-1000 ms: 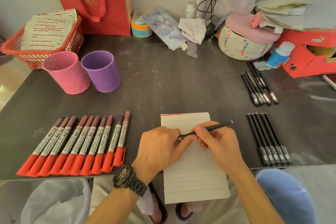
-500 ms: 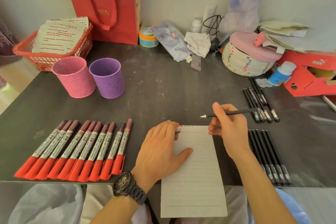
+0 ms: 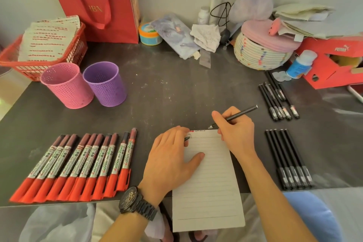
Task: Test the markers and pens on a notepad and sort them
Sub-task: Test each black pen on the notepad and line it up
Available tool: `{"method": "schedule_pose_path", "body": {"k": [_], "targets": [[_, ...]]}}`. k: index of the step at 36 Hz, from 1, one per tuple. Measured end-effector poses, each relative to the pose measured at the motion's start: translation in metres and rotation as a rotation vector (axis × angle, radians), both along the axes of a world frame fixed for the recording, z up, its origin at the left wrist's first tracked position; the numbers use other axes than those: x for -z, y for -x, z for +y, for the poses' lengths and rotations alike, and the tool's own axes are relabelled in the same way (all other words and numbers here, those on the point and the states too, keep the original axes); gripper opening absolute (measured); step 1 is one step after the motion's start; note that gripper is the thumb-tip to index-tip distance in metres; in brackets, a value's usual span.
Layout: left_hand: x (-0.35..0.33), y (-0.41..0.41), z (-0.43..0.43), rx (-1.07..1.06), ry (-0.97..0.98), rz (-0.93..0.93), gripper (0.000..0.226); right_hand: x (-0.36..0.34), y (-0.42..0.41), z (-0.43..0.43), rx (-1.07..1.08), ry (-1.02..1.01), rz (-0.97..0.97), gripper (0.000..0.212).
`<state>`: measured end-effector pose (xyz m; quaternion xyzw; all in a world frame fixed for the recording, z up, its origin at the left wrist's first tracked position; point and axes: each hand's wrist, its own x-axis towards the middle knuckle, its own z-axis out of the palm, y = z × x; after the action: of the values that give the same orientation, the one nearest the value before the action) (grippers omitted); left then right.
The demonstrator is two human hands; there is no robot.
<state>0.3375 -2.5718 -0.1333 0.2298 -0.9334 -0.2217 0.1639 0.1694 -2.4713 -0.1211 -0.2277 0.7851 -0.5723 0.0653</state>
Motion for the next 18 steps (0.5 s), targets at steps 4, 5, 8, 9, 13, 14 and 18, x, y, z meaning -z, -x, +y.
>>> {"method": "schedule_pose_path", "body": {"k": [4, 5, 8, 9, 13, 14, 18], "targets": [[-0.0002, 0.0007, -0.0001, 0.001, -0.001, -0.011, 0.056, 0.0032, 0.0013, -0.0002, -0.001, -0.025, -0.004, 0.033], [-0.0002, 0.001, 0.0, 0.001, -0.004, -0.018, 0.057, 0.0037, 0.0012, -0.0002, -0.005, -0.031, -0.003, 0.032], [-0.0001, 0.0016, -0.0001, -0.007, -0.004, -0.029, 0.059, 0.0038, 0.0007, -0.0011, -0.013, -0.056, 0.013, 0.031], [-0.0001, 0.0011, 0.0001, -0.009, -0.005, -0.031, 0.059, 0.0036, 0.0004, -0.0011, -0.017, -0.062, 0.018, 0.03], [-0.0003, 0.0004, 0.0001, -0.012, -0.012, -0.049, 0.063, 0.0037, 0.0007, -0.0012, -0.022, -0.078, 0.031, 0.029], [-0.0003, 0.0005, 0.0, -0.014, -0.014, -0.051, 0.063, 0.0036, 0.0008, -0.0013, -0.021, -0.084, 0.035, 0.029], [0.0013, 0.0015, -0.0003, -0.017, 0.001, -0.061, 0.064, 0.0041, 0.0017, -0.001, -0.024, -0.088, 0.039, 0.029]]}}
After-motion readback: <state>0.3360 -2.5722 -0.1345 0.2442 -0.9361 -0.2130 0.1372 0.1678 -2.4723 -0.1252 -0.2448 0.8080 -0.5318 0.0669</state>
